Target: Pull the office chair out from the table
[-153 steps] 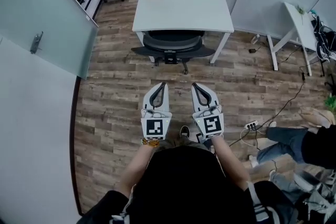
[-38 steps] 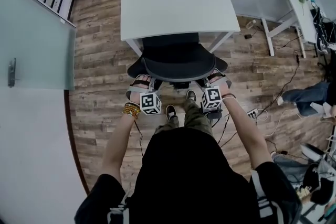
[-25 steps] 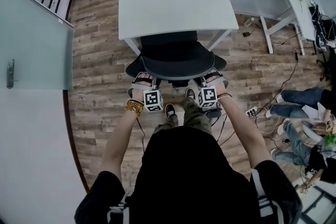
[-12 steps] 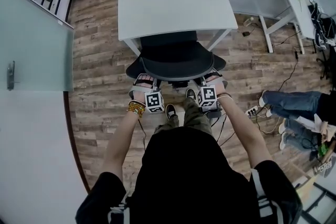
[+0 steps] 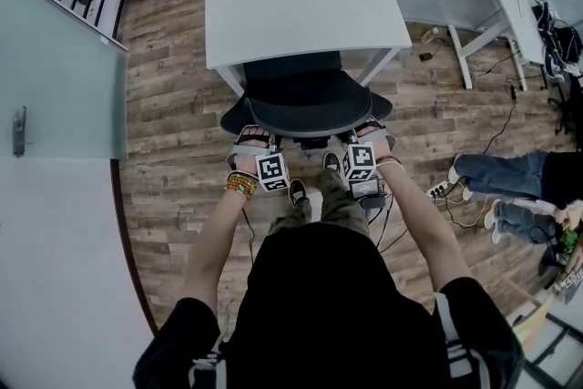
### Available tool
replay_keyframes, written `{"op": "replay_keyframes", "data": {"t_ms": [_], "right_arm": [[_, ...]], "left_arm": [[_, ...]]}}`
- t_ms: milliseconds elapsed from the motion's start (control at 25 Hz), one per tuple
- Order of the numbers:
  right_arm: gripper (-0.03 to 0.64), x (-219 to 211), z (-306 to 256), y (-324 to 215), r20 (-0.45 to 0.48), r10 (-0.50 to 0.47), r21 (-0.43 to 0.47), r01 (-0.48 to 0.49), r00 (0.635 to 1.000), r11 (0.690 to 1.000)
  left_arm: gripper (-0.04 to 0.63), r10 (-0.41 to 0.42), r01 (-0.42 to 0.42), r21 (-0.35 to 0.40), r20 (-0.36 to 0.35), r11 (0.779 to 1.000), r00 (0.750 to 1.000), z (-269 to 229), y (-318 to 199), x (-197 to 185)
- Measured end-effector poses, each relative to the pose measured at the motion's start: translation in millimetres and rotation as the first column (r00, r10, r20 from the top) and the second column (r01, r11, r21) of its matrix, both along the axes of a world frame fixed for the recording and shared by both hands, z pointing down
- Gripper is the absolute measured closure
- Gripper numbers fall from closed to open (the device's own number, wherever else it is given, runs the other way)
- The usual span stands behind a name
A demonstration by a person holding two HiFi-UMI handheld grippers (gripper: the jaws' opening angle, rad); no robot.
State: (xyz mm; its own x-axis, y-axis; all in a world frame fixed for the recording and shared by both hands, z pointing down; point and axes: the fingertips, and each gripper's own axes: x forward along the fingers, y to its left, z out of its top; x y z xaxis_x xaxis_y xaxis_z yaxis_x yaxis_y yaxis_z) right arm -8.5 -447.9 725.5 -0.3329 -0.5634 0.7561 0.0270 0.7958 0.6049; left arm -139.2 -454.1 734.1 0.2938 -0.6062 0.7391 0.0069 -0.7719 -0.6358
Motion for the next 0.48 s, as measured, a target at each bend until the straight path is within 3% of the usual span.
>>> {"op": "replay_keyframes", "data": {"t_ms": [480], "right_arm": [[0.531,1.9,0.2,-0.5,-0.010,0.005,-0.007,-0.005,1.000,1.000]], "left_arm": [[0.477,-0.015,0.015,-0.022,0.013,1.000,1.000,2.6,-0.6,1.7]]}}
